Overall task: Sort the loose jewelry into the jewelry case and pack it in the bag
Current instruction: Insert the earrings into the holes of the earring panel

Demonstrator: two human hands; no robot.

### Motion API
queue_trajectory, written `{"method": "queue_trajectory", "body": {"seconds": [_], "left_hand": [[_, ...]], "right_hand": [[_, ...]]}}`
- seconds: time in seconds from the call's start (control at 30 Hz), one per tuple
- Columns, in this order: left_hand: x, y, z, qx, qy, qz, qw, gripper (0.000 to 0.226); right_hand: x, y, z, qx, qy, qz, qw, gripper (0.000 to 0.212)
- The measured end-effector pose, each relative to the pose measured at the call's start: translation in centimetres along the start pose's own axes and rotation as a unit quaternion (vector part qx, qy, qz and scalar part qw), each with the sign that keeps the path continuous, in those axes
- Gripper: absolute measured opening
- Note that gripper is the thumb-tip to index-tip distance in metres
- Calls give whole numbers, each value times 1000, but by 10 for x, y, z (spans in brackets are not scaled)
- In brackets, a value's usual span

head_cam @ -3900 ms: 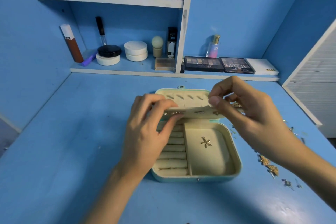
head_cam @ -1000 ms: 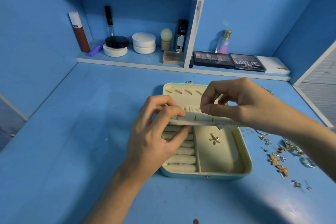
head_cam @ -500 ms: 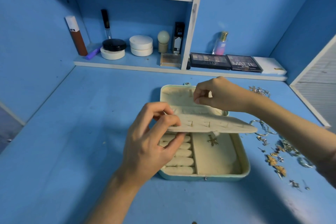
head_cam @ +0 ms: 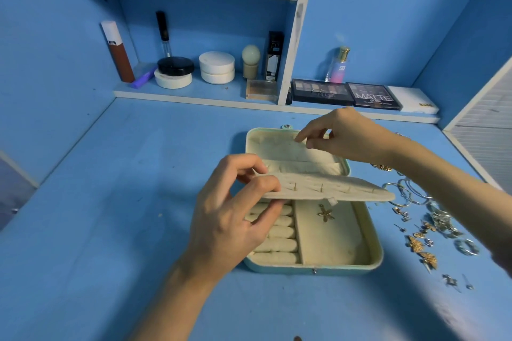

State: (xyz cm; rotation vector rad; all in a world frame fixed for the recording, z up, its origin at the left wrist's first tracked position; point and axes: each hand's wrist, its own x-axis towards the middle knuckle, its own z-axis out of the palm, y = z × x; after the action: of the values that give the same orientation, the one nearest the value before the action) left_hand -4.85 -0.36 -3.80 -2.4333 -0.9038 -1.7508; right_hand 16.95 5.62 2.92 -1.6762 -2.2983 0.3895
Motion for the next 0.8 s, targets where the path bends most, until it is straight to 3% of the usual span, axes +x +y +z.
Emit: {"method": "queue_trajectory", "body": {"seconds": [0.07,0.17,0.27,0.5,0.8], "left_hand": [[0,0,0,2,0,1,1000,14],[0,1,0,4,0,0,1000,12],[0,1,1,7,3,-1,1000,9],[0,0,1,9,6,3,1000,9],[-2,0,2,7,5,1,1000,15]], "right_hand": [[-9,-13,-13,69,1,-15,998,16],[-28,-40,-31,190,-113,-42,974,10],[-39,-54,-32,183,-193,-68,962,13],[-40,-57,-26,192,-168,-70,964,10],[-45,-62,-22,86,-155,-145,974,9]]}}
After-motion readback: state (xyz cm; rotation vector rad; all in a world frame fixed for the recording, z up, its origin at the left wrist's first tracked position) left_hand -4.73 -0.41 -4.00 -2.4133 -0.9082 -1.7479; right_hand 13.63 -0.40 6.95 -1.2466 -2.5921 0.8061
